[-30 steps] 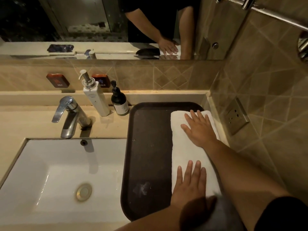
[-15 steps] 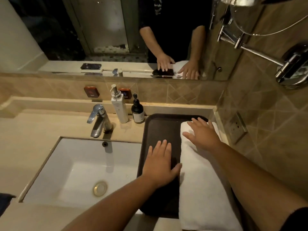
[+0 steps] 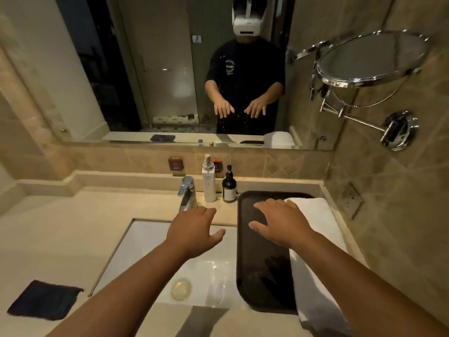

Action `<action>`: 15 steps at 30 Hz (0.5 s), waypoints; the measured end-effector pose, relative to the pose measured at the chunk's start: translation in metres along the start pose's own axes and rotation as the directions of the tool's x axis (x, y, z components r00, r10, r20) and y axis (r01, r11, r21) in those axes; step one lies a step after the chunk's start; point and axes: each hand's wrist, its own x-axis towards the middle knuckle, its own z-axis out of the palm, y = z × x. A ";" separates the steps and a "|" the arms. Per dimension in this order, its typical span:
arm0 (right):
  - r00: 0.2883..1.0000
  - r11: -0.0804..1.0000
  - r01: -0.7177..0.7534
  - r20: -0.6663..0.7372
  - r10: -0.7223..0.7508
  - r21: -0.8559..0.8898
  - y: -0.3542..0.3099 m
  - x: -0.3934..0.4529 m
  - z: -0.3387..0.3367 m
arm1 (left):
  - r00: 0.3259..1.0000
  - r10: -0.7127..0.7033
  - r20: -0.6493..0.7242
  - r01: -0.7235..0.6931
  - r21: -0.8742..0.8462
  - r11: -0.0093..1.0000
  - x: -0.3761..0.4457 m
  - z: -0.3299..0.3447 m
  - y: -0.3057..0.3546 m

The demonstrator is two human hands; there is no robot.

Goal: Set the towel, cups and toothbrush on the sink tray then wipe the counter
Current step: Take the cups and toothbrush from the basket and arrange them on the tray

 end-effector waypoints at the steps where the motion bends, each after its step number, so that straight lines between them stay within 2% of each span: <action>1: 0.999 1.000 -0.030 -0.023 0.030 -0.010 -0.015 -0.012 0.003 | 1.000 0.025 -0.004 -0.025 0.007 1.000 -0.009 0.000 -0.006; 5: 0.979 0.983 -0.184 -0.094 0.183 -0.002 -0.072 -0.064 0.023 | 0.992 0.123 0.001 -0.123 -0.001 0.992 -0.046 0.004 -0.032; 9: 0.938 0.940 -0.340 -0.075 0.338 -0.016 -0.123 -0.125 0.037 | 0.970 0.240 0.040 -0.238 -0.046 0.970 -0.085 0.003 -0.047; 15: 0.845 0.842 -0.534 -0.087 0.528 -0.074 -0.162 -0.211 0.027 | 0.904 0.423 0.065 -0.415 -0.107 0.903 -0.124 -0.006 -0.032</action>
